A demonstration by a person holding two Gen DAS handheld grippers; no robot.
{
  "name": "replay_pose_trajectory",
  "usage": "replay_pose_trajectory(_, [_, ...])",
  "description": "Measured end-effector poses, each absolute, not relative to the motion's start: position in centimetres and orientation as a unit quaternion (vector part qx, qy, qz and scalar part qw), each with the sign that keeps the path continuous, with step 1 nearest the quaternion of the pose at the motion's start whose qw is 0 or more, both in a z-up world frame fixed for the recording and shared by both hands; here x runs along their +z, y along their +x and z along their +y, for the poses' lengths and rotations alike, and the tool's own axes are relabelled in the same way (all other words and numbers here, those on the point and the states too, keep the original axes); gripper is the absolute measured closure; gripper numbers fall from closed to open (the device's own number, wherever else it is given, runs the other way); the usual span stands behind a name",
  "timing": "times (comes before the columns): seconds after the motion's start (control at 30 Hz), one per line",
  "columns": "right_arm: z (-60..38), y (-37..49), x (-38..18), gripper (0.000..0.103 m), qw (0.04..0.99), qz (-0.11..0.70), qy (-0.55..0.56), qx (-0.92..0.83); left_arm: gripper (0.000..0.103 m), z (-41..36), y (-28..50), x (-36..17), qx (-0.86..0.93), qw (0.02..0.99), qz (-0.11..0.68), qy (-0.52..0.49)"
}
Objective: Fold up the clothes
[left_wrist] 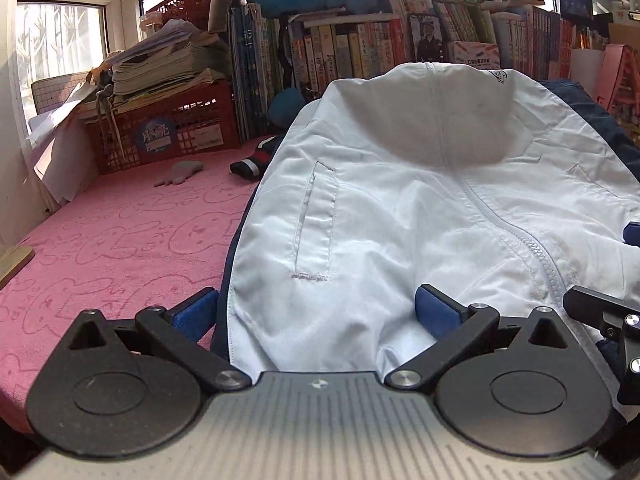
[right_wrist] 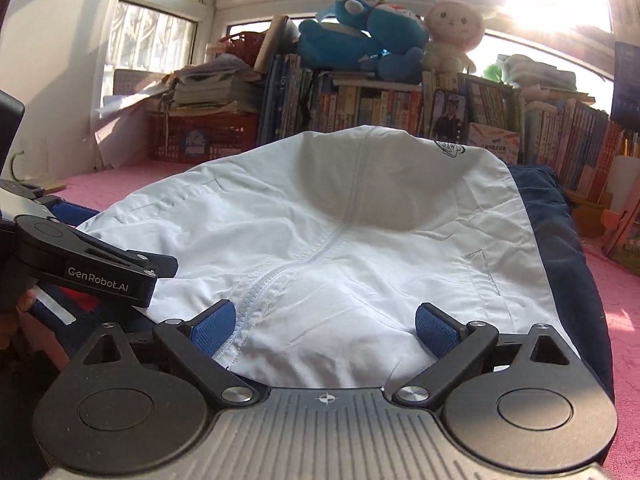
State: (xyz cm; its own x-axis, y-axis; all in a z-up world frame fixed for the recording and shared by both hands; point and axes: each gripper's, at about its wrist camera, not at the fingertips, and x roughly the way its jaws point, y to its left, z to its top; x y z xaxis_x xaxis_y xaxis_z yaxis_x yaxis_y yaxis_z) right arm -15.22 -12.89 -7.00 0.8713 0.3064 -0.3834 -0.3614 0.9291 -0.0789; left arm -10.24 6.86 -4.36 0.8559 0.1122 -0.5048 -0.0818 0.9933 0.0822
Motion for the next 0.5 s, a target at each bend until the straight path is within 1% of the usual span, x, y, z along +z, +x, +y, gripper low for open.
replay_pose_trajectory(0.1, [-14.4,-15.1,-7.2,0.004,0.966,0.193,-0.07,0.158,0.0,8.1,-10.4,-4.7,0.04,0.963,0.266,-0.014])
replay_pose_trajectory(0.5, [-20.3,-14.9,-7.4,0.002,0.974,0.205,-0.081,0.053,0.0,8.0,-10.8,-4.9,0.034,0.968,0.247,-0.005])
